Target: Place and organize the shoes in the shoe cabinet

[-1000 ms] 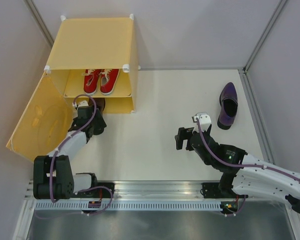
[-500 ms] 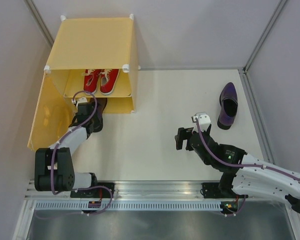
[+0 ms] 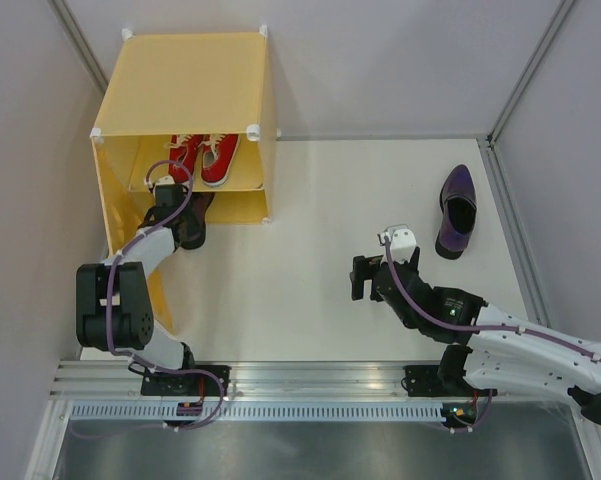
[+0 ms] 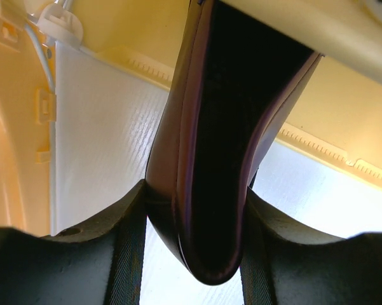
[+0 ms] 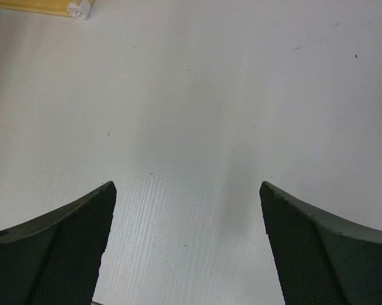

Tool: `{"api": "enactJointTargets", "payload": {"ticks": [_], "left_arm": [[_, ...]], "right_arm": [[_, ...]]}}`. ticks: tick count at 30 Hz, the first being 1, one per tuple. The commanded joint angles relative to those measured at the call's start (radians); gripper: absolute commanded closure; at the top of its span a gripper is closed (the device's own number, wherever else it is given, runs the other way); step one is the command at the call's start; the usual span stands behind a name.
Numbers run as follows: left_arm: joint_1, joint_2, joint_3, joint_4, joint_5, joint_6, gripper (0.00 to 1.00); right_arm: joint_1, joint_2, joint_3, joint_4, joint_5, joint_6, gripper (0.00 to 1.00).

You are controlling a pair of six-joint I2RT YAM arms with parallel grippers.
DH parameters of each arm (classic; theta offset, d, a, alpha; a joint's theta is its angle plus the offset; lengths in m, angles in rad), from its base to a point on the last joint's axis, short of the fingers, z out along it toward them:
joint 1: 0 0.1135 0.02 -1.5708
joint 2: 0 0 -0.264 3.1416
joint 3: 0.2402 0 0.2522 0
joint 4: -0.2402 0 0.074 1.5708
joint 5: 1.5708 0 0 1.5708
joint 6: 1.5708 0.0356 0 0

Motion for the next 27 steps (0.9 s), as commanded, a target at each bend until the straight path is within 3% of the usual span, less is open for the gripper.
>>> {"api": "enactJointTargets", "payload": {"ticks": [1, 7, 12, 13, 19, 22, 27], "left_arm": [[0.012, 0.039, 0.1, 0.177, -0.005, -0.013, 0.75], [0.015, 0.07, 0.116, 0.185, -0.011, -0.029, 0.7], [0.015, 0.002, 0.051, 0.199, -0.005, -0.053, 0.53], [0.014, -0.016, 0.037, 0.202, -0.005, -0.058, 0.45], [0.014, -0.125, -0.076, 0.209, 0.011, -0.082, 0.21], [0.015, -0.162, -0.125, 0.209, 0.017, -0.102, 0.14], [0.015, -0.209, -0.199, 0.208, 0.005, -0.17, 0.15]], "right_arm": [[-0.009, 0.007, 0.014, 0.013, 0.029, -0.017, 0.03], [-0.012, 0.019, 0.015, 0.015, 0.027, -0.024, 0.03], [-0.014, 0.021, 0.01, 0.016, 0.027, -0.027, 0.03], [-0.016, 0.021, 0.009, 0.018, 0.026, -0.027, 0.03], [-0.016, 0.018, 0.006, 0.03, -0.004, -0.025, 0.04], [-0.016, 0.01, 0.001, 0.033, -0.013, -0.019, 0.03], [-0.014, -0.019, -0.009, 0.027, -0.022, -0.005, 0.03]]}}
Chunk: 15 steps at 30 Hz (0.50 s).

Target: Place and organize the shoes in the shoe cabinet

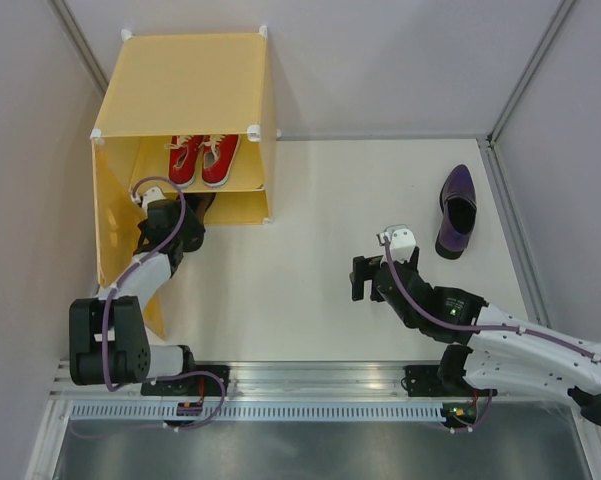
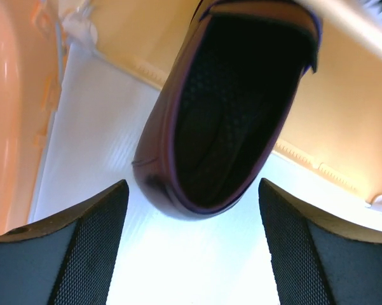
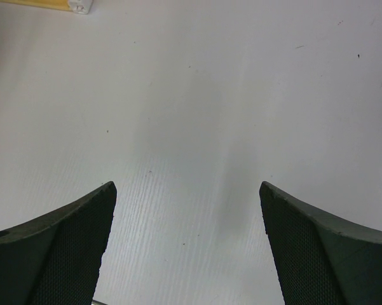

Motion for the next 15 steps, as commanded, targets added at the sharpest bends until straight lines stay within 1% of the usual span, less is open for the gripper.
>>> {"api": "enactJointTargets", "payload": {"ticks": [1, 4, 7, 9, 10, 12, 15], "left_arm": [[0.002, -0.049, -0.046, 0.055, -0.021, -0.098, 0.16], [0.002, -0.083, -0.085, 0.053, -0.033, -0.178, 0.16], [0.004, -0.136, -0.134, 0.053, -0.056, -0.302, 0.16], [0.01, -0.165, -0.167, 0.058, -0.061, -0.345, 0.15], [0.015, -0.181, -0.178, 0.061, -0.055, -0.362, 0.12], [0.034, -0.216, -0.204, 0.072, -0.038, -0.41, 0.1], [0.077, -0.233, -0.23, 0.098, 0.016, -0.453, 0.09]], "right_arm": [[-0.001, -0.036, -0.01, 0.024, -0.004, 0.013, 0.04], [-0.003, -0.044, -0.018, 0.018, -0.006, 0.022, 0.04], [-0.005, -0.044, -0.023, 0.016, -0.01, 0.025, 0.04], [-0.005, -0.048, -0.024, 0.016, -0.012, 0.029, 0.04], [-0.003, -0.051, -0.024, 0.016, -0.012, 0.027, 0.04], [-0.003, -0.054, -0.029, 0.015, -0.012, 0.027, 0.04], [-0.004, -0.06, -0.032, 0.016, -0.007, 0.025, 0.04]]}}
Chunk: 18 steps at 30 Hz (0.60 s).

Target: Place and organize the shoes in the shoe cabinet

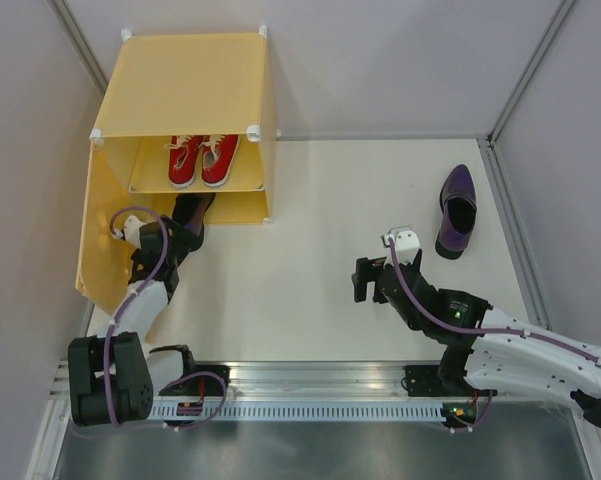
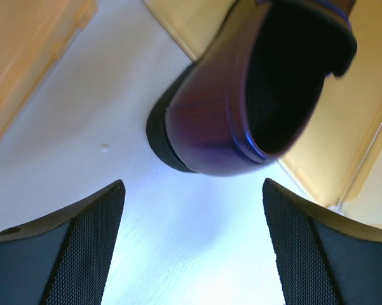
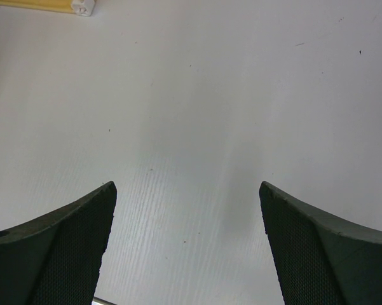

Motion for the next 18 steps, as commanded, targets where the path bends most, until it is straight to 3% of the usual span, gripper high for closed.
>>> {"api": "enactJointTargets", "payload": {"ticks": [1, 10, 18], "left_arm": [[0.07, -0.028, -0.027, 0.083, 0.047, -0.142, 0.09], [0.098, 0.02, -0.075, 0.247, 0.18, -0.193, 0.05], [0.098, 0.075, -0.095, 0.382, 0.191, -0.26, 0.12]], "right_arm": [[-0.003, -0.018, -0.011, 0.019, 0.002, 0.012, 0.04], [-0.005, -0.017, -0.023, 0.026, -0.001, 0.009, 0.04], [-0.005, -0.013, -0.028, 0.026, 0.002, 0.006, 0.04]]}}
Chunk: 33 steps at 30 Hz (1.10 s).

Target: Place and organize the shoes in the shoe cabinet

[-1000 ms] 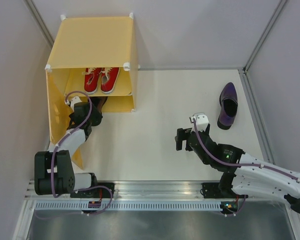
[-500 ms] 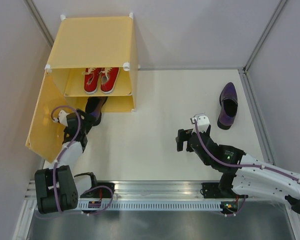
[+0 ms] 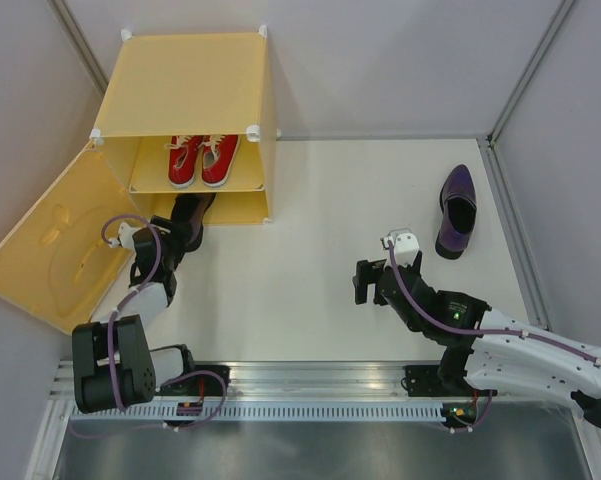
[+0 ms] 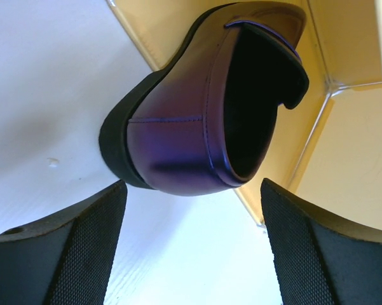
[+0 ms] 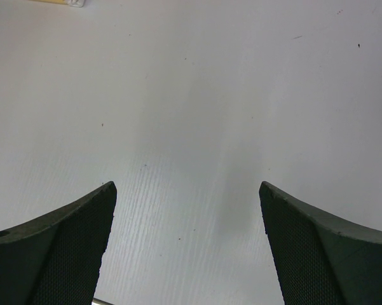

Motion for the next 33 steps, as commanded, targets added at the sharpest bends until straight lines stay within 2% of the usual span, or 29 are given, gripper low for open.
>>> {"api": "enactJointTargets", "payload": {"ticks": [1, 8, 13, 24, 28, 33], "left_arm": [[0.003, 0.047, -0.005, 0.128, 0.036, -0.074, 0.14], [0.003, 0.122, 0.004, 0.23, 0.086, -0.104, 0.19], [0.003, 0.144, 0.025, 0.299, 0.125, -0.115, 0.28], [0.0, 0.214, 0.154, 0.322, 0.18, -0.097, 0.29], [0.002, 0.214, 0.157, 0.355, 0.203, -0.129, 0.29], [0.002, 0.187, 0.156, 0.368, 0.205, -0.152, 0.36]], "right_arm": [[-0.006, -0.004, -0.004, 0.025, 0.003, 0.007, 0.04], [-0.005, 0.003, -0.002, 0.022, 0.008, 0.002, 0.04], [-0.005, 0.011, 0.001, 0.02, 0.011, -0.002, 0.04], [-0.008, 0.039, 0.015, 0.028, 0.012, -0.01, 0.04], [-0.008, 0.04, 0.018, 0.026, 0.015, -0.009, 0.04], [-0.009, 0.052, 0.019, 0.026, 0.014, -0.006, 0.04]]}}
